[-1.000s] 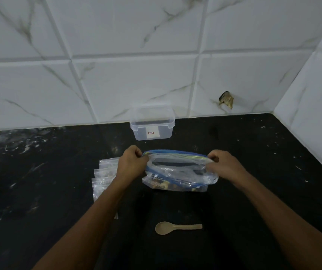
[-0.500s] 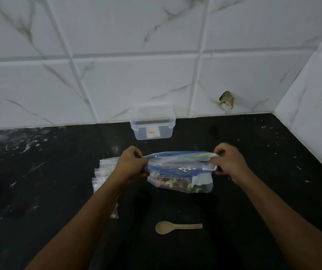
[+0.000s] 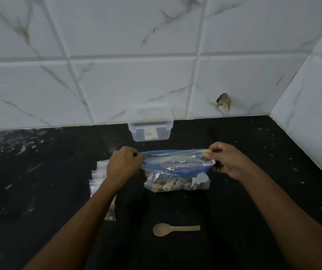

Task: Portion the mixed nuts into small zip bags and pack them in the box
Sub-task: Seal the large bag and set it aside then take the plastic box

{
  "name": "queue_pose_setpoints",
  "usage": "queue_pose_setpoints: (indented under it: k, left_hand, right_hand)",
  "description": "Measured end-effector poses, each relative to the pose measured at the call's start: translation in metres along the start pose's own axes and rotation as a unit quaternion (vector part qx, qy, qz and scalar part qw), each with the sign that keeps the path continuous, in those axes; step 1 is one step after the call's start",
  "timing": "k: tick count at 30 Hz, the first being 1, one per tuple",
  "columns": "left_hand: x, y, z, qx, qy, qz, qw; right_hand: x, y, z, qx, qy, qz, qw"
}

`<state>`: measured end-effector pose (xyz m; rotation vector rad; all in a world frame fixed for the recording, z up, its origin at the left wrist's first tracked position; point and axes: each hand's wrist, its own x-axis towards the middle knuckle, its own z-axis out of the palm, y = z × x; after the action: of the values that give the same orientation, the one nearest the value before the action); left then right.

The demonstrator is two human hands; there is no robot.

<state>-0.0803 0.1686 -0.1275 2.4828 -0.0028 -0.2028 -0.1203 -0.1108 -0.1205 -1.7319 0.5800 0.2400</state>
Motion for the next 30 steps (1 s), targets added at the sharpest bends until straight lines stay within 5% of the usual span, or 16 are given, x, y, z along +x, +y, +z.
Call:
queue_pose_setpoints:
  k: [3, 6, 13, 17, 24, 30]
  left_hand:
    - [-0.002, 0.002, 0.003, 0.062, 0.013, 0.022, 0.998]
    - [-0.001, 0.007, 0.002, 0.127, 0.001, 0.055, 0.99]
    - [0.017, 0.037, 0.011, 0.249, -0.051, 0.196, 0.947]
    - [0.026, 0.061, 0.02, 0.197, -0.123, 0.276, 0.933]
    - [0.032, 0.084, 0.032, 0.043, -0.218, 0.24, 0.945]
    - [0.033, 0.098, 0.031, 0.099, -0.268, 0.284, 0.915]
  right_hand:
    - [-0.002, 0.004, 0.007, -0.172, 0.081, -0.106, 0.976]
    - [-0.007, 0.002, 0.014, -0.215, 0.071, -0.146, 0.963]
    - [-0.001, 0.009, 0.005, -0.11, -0.031, -0.088, 0.99]
    - [0.001, 0.016, 0.006, -0.053, -0.055, -0.093, 0.993]
    - [-0.001, 0.028, 0.0, 0.225, -0.149, -0.031, 0.962]
    - [0.004, 0.043, 0.004, 0.226, -0.174, -0.036, 0.958]
